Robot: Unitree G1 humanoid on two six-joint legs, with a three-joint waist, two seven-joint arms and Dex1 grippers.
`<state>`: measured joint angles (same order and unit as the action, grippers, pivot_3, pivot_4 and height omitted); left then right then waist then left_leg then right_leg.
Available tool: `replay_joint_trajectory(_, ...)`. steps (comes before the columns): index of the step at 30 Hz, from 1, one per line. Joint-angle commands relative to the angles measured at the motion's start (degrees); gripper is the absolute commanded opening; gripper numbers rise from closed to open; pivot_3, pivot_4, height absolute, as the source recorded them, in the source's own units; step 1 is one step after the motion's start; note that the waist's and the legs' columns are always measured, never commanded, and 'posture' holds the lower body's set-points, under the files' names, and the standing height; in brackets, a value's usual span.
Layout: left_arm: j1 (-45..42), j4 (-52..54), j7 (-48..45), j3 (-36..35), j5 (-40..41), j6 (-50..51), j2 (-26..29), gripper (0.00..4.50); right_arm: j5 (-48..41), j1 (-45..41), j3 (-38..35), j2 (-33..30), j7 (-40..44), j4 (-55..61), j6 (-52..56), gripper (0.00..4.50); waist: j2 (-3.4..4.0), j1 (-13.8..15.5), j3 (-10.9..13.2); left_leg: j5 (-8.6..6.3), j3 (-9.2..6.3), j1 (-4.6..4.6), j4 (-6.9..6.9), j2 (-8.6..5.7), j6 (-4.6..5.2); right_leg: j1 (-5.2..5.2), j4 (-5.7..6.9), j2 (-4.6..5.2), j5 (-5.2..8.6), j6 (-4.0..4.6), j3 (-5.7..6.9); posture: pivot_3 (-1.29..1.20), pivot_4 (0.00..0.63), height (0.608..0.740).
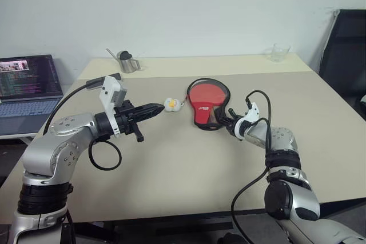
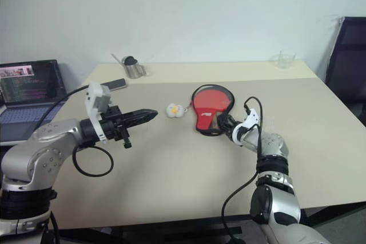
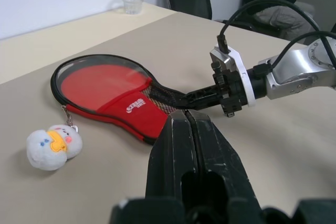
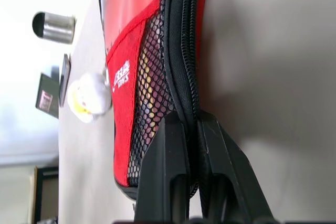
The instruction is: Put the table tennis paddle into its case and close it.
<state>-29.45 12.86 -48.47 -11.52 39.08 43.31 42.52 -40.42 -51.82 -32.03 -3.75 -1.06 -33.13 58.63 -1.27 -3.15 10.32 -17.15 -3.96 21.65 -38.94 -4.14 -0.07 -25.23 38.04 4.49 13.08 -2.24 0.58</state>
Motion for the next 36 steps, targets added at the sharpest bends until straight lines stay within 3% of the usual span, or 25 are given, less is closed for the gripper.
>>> replay_joint_trajectory(1,-1.33,0.40,-1.51,-0.25,0.05,-1.29,1.19,0.00,-3.91,3.15,2.59,-3.40,3.37,8.54,11.17,0.03,0.00,0.14,0.00,0.00,-0.02,0.06,0.00,0.00,0.00,-0.04,-0.04,0.00,0.00,0.00,0.02,0.00,0.150,0.740)
replay_joint_trajectory(13,-5.99,-6.85,-7.27,1.51,-2.32,-3.53,3.23,0.00,-9.23,14.61,5.57,-7.97,8.83,27.74,32.61,0.03,0.00,0.47,0.00,-0.02,-0.01,0.12,0.02,0.07,0.04,-0.07,-0.08,-0.09,0.00,0.00,0.04,0.00,0.150,0.740)
replay_joint_trajectory(18,-6.49,-9.24,-9.35,3.30,-3.45,-3.93,3.53,0.00,-19.38,25.11,9.30,-11.33,8.31,36.64,33.87,0.03,0.00,0.98,0.00,-0.05,-0.02,0.13,0.03,0.08,0.08,-0.06,-0.14,-0.11,0.01,-0.01,0.06,0.00,0.150,0.740)
replay_joint_trajectory(30,-10.32,-13.91,-12.92,7.70,-5.46,-4.47,1.79,0.00,-42.86,40.69,10.63,-11.12,-4.94,47.68,33.31,0.03,-0.04,1.36,-0.02,-0.13,-0.01,0.08,0.03,0.18,0.21,0.00,-0.17,-0.19,0.01,-0.01,0.07,0.00,0.150,0.740)
replay_joint_trajectory(36,-11.99,-15.30,-15.20,9.45,-5.86,-4.38,0.89,0.00,-60.03,47.74,17.83,-16.38,-17.10,50.25,21.13,0.03,-0.08,1.28,-0.04,-0.16,0.02,0.05,0.03,0.22,0.26,0.02,-0.18,-0.21,0.01,-0.01,0.06,0.00,0.150,0.740)
